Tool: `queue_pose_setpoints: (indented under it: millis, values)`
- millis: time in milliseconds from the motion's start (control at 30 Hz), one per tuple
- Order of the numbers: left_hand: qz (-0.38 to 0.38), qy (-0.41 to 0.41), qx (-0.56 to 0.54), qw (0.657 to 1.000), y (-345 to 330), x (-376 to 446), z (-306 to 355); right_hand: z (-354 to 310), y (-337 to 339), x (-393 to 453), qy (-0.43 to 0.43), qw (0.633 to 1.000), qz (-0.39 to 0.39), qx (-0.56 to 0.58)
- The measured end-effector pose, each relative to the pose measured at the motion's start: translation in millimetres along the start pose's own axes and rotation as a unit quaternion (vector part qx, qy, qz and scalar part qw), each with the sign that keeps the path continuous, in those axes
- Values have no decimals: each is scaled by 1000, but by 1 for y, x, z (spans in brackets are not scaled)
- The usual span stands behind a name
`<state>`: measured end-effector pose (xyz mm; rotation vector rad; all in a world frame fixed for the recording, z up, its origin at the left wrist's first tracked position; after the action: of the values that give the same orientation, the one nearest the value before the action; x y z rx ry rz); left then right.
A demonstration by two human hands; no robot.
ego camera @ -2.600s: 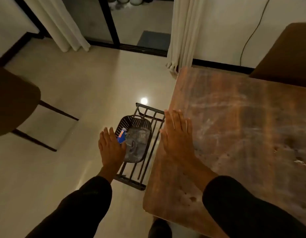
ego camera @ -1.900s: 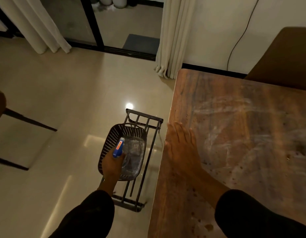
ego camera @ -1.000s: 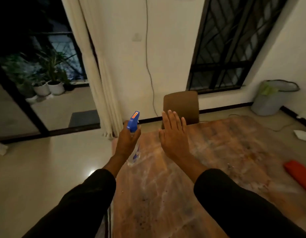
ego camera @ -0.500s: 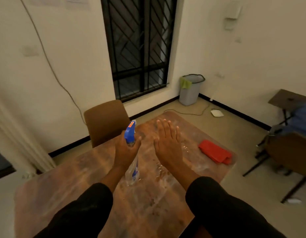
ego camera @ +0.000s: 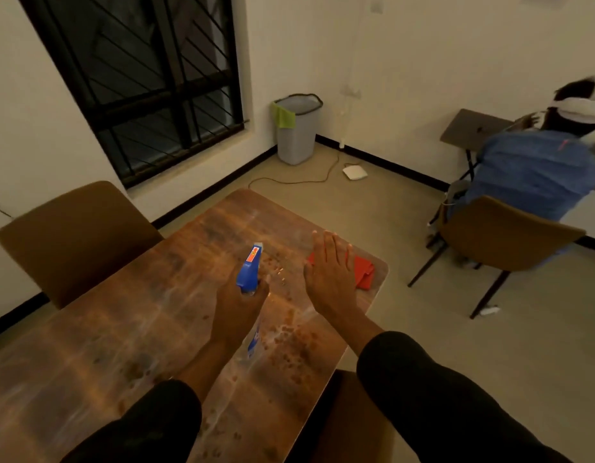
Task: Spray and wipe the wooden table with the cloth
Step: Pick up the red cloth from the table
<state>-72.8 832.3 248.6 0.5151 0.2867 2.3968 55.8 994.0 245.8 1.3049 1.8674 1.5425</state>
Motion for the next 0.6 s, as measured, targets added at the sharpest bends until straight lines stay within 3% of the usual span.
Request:
queue_pose_setpoints:
  millis: [267,467,600]
  values:
    - [-28,13,14,999,-95,40,-45,109,-97,61,-60,995,-83,-19]
    - [-41,15,19,999,-126,64,-77,164,-177,97,-78,972,-222,-26]
    - [-27,30,3,999,-125,71,-97,180,-210,114,-83,959,-267,-41]
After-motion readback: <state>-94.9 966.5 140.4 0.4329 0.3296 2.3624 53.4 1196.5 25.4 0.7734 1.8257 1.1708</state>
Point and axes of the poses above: each hand's wrist, its own x-axis towards the middle knuckle, its own y-axis out of the back of the hand, z = x × y, the point moved 6 cm from there along x, towards the middle knuckle, and after that the axes turned 9 degrees about -y, right-handed, at the moved point
